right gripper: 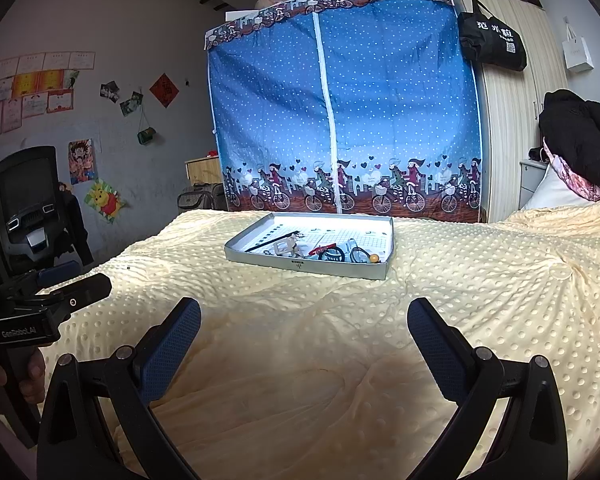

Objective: Organize jewelry

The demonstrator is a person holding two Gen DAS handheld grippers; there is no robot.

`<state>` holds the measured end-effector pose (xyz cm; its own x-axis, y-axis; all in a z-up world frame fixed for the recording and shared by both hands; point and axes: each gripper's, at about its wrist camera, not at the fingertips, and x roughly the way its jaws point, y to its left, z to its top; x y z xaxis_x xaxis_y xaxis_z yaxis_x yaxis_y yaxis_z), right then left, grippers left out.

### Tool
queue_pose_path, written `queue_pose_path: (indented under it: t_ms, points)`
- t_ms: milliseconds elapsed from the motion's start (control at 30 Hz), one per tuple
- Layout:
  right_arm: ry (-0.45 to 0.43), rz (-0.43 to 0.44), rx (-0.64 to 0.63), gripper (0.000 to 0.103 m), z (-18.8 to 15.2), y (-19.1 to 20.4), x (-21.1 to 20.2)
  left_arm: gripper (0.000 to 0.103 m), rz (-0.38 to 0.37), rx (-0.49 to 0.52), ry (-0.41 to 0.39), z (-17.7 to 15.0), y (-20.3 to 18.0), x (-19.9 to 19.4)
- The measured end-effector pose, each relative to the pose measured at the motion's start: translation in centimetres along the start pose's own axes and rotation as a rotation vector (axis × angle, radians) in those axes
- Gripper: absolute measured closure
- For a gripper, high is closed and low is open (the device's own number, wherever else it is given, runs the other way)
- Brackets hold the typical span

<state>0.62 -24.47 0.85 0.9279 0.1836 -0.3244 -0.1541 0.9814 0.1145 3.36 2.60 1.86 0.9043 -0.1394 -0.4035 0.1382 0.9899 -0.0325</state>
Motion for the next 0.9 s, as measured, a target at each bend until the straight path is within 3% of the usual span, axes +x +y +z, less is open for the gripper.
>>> queue_pose_path:
  t_ms: [333, 900]
  points:
    - [0.005, -0.003, -0.019, 0.002, 0.01, 0.08, 0.08, 0.0, 0.079, 0.01, -0.005, 0.14, -0.14, -0.49]
    - [0.009, -0.001, -0.025, 0.002, 0.03, 0.17, 0.01, 0.0, 0.069, 0.0, 0.005, 0.11, 0.06, -0.43]
